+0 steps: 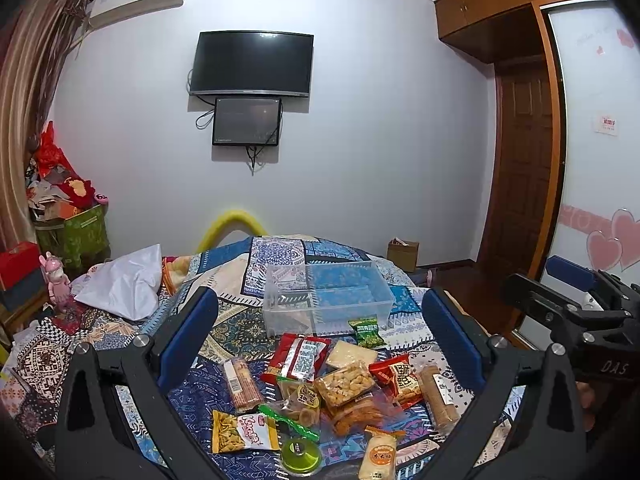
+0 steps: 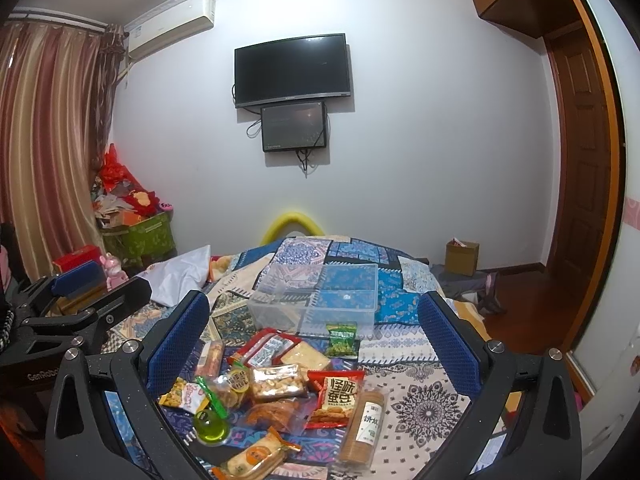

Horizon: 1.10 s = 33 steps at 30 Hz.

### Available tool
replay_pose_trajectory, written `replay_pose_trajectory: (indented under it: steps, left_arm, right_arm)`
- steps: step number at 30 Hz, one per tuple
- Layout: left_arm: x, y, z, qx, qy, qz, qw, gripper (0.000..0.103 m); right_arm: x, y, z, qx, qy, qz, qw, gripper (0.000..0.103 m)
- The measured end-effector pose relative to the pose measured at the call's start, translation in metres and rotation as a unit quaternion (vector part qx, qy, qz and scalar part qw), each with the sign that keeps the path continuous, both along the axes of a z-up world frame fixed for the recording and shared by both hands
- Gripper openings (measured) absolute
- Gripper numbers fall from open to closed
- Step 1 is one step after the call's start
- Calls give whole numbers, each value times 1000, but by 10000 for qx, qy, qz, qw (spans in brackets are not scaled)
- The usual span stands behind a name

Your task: Organize snacks

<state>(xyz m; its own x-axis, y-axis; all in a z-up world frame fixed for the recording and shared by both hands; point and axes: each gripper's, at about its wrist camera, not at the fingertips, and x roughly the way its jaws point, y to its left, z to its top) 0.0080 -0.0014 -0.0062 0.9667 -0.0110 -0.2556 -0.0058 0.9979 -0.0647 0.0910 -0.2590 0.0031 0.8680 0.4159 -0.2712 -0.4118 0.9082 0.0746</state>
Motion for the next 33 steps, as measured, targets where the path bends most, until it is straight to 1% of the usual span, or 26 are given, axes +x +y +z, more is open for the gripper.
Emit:
replay_pose_trajectory:
  steps: [33]
  left_arm:
    - [-1,-1,0,38,-17,7,10000,103]
  right_arm:
    - [1,-2,0,52,35,2,10000,103]
